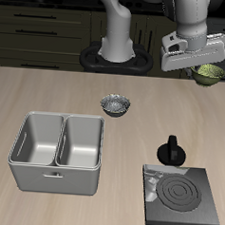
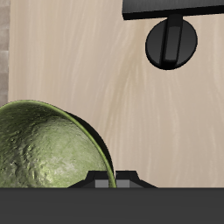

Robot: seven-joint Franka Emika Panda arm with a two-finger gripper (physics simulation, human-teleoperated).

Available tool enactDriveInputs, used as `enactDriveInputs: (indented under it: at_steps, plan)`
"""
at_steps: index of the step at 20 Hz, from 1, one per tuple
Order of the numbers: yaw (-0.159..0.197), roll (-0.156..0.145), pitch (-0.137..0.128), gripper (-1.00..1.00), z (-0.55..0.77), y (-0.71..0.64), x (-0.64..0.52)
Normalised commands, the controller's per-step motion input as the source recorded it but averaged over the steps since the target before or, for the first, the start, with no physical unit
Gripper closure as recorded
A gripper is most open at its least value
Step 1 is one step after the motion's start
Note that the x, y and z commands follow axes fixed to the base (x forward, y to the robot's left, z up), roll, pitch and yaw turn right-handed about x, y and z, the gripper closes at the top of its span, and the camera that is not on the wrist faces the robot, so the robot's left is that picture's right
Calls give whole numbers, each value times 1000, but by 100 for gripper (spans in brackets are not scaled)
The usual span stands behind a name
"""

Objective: Place the green bowl on the flat stove and turn on the flat stove

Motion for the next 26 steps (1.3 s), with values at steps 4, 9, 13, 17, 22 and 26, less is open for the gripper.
enactDriveInputs:
  at_steps: [4,9,13,17,22,26]
  plan:
    - [3,-60,13,100,136,-224,491]
    - [10,-28,21,100,-9,-173,438]
    - [10,41,-23,100,21,-22,328]
    - [24,37,16,100,16,7,295]
    - [-11,-8,12,100,-23,-8,310]
    - [31,-10,-26,100,35,-63,400]
